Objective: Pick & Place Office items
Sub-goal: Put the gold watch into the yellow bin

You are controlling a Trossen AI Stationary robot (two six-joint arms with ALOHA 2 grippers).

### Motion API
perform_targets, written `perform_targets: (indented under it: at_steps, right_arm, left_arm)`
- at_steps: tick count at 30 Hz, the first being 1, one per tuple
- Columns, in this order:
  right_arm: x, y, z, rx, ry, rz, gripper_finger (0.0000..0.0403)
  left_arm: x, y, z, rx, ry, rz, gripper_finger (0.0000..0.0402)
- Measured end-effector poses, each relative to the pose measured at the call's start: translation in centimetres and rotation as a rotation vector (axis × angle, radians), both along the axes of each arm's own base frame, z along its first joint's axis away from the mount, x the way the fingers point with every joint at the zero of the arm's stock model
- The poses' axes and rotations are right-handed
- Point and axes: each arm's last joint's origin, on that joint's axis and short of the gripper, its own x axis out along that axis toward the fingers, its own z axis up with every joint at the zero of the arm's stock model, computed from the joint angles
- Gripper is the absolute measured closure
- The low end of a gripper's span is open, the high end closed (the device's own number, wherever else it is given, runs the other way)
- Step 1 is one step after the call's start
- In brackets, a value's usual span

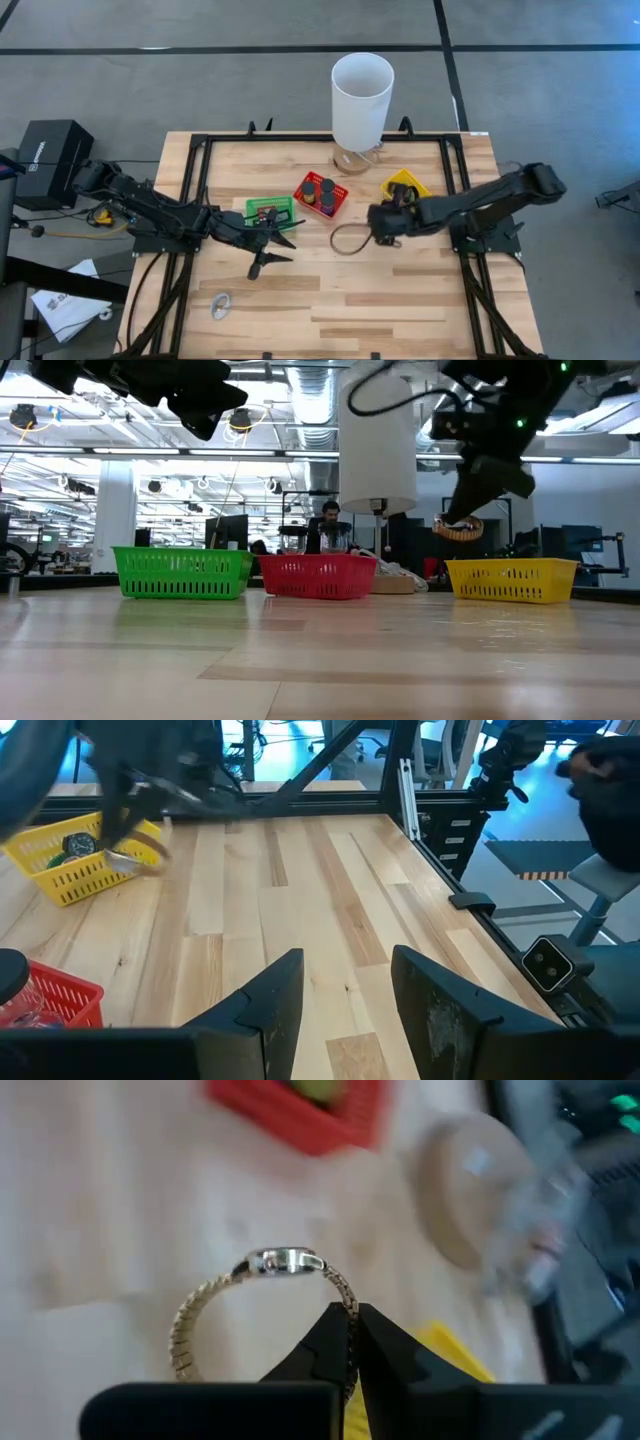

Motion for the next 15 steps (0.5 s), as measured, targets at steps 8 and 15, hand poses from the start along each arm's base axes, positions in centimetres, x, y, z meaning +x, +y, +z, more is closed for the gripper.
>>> perform_targets:
  at_steps: [8, 15]
  right_arm:
    - [-4.4, -4.0, -0.2, -0.075, -0.184, -0.338, 0.0395]
    - [-6.0, -6.3, -0.3, -0.115, -0.312, -0.567, 0.0395]
  left_arm:
    - [0.0, 0.0, 0.0, 0.000, 0.000, 0.001, 0.0253]
    - [0.0, 0.0, 0.0, 0.001, 0.000, 0.004, 0.0253]
